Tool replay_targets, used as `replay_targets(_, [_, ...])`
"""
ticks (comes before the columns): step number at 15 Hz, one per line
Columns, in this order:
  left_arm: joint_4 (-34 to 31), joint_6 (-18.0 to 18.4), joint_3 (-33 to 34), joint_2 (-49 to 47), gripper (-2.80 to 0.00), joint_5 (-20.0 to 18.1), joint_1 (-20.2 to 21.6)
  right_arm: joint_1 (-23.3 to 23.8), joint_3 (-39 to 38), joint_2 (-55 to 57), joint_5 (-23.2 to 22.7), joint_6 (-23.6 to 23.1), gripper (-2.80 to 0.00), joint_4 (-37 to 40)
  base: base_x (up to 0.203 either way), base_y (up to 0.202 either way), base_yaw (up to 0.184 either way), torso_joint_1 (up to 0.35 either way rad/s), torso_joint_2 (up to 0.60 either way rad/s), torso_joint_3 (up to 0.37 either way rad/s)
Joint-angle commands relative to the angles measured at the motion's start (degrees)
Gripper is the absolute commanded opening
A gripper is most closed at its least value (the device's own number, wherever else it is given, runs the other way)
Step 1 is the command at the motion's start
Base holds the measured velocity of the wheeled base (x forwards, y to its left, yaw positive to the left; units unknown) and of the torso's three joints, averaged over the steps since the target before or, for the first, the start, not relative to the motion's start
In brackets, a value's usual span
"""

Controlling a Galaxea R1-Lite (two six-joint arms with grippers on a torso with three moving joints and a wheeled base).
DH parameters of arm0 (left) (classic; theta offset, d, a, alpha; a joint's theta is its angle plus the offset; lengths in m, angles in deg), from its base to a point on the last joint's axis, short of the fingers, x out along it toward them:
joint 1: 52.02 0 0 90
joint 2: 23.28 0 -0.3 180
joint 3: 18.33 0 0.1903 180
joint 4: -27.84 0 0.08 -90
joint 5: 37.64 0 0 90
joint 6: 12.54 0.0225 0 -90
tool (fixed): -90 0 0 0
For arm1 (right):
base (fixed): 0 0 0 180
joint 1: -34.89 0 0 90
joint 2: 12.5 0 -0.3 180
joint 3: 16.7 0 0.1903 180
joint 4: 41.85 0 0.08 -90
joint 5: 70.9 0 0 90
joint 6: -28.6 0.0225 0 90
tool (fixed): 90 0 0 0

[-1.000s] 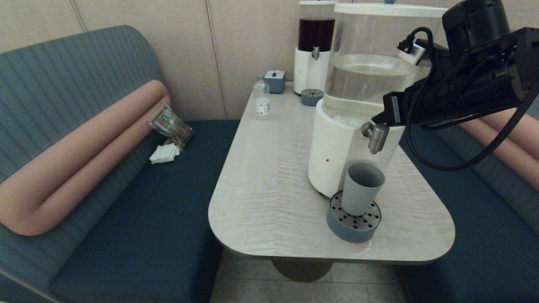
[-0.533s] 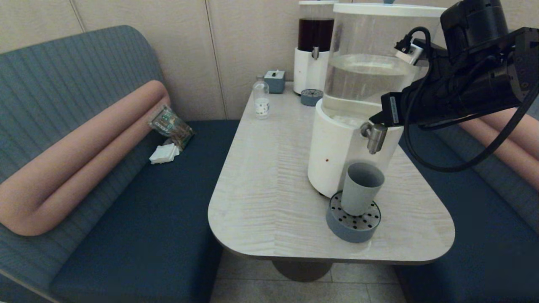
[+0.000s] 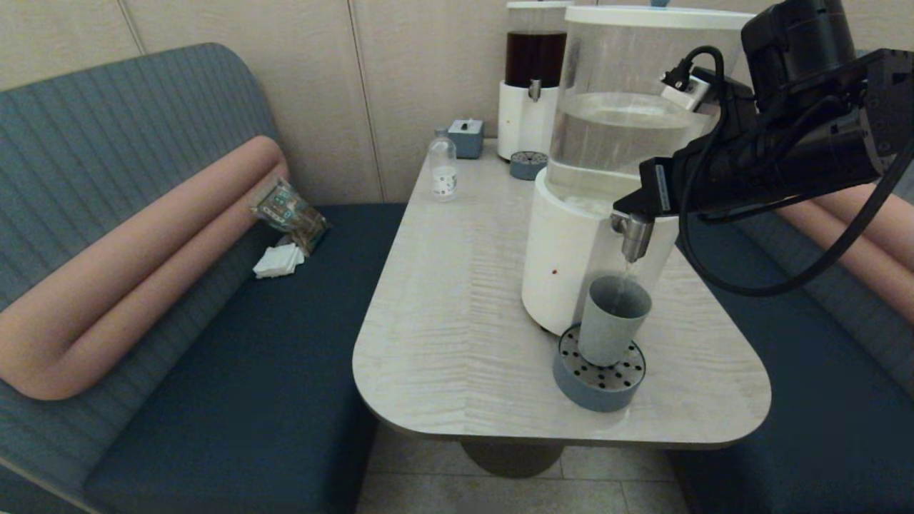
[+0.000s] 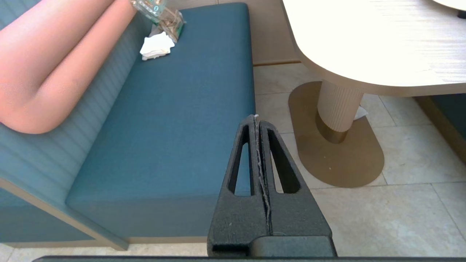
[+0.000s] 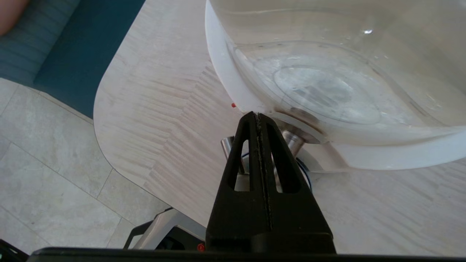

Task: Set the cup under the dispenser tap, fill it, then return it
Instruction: Turn on the faucet

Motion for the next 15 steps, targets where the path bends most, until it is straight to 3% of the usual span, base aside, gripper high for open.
replay_targets(1, [0.0,0.02,0.0,-0.07,-2.8,-0.01,0.0,-0.47,0.46,0.32,-0.06,0.05,-2.8,0.33,0.0,0.0,0.0,0.0,0.0,0.0])
replay_targets(10, [0.0,0.02,0.0,-0.07,-2.8,-0.01,0.0,0.84,0.43,-0.11,0.03,0.07,-2.8,-0.2,0.0,0.0,0.0,0.0,0.0,0.0])
replay_targets(15, [0.0,0.02,0.0,-0.07,-2.8,-0.01,0.0,4.35,0.19,-2.56,-0.23,-0.27,-2.8,-0.41,0.0,0.0,0.0,0.0,0.0,0.0])
